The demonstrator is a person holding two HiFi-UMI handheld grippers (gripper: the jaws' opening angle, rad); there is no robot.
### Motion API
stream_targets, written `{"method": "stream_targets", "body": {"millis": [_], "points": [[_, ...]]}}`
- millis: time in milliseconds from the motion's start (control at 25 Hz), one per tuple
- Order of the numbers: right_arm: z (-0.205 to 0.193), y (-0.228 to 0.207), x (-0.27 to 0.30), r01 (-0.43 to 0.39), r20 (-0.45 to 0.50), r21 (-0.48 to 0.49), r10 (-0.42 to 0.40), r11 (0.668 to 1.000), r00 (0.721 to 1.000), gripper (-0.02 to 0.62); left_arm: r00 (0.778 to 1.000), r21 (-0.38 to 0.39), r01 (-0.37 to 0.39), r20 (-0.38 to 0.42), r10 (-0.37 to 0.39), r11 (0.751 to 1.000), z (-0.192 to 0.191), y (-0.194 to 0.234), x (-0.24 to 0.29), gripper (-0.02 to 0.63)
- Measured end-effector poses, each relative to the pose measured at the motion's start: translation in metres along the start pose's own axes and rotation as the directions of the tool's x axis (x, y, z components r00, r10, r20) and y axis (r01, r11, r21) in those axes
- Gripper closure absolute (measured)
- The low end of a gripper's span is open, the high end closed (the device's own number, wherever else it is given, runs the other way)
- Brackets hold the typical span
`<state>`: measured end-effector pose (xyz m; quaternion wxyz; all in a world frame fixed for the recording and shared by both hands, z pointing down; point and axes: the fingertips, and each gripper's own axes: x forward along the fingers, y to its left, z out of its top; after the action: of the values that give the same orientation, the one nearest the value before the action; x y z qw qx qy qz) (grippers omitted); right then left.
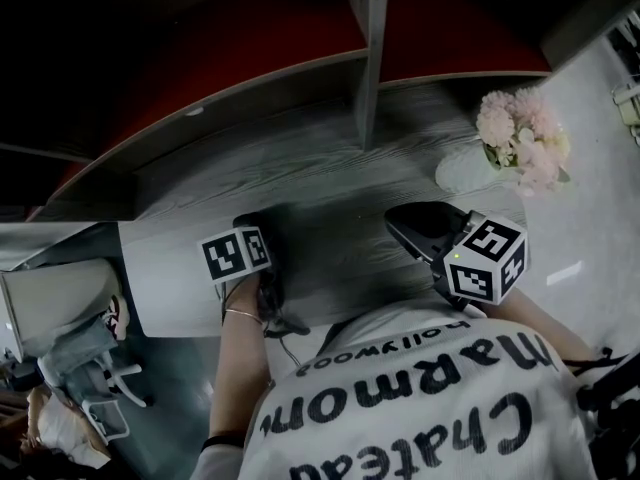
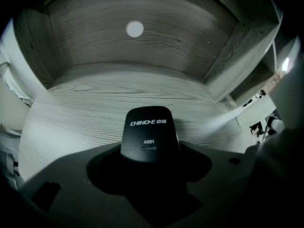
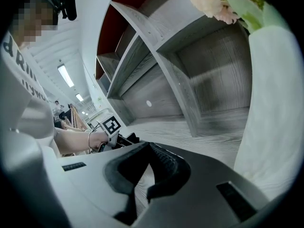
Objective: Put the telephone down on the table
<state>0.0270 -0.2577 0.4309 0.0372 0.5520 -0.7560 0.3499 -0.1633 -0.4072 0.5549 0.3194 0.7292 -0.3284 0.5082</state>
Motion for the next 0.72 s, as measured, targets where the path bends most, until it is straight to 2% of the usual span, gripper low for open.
{"method": "stream_targets", "body": {"millis": [440, 720], "points": [[-0.002, -0.001, -0.001, 0.017, 0.007, 0.003, -0.017, 1.000, 1.000, 0.589, 1.000, 0.000, 0.022, 0.009, -0.022, 1.000, 0.000, -0.001, 0.000, 0.331], [-0.004, 0.006, 0.011, 0.008, -0.008, 0.004, -0.008, 1.000, 1.000, 0.589, 1.000, 0.063, -0.014, -0.005, 0.014, 0.998, -0.002, -0.002, 0.001, 0.331]]}}
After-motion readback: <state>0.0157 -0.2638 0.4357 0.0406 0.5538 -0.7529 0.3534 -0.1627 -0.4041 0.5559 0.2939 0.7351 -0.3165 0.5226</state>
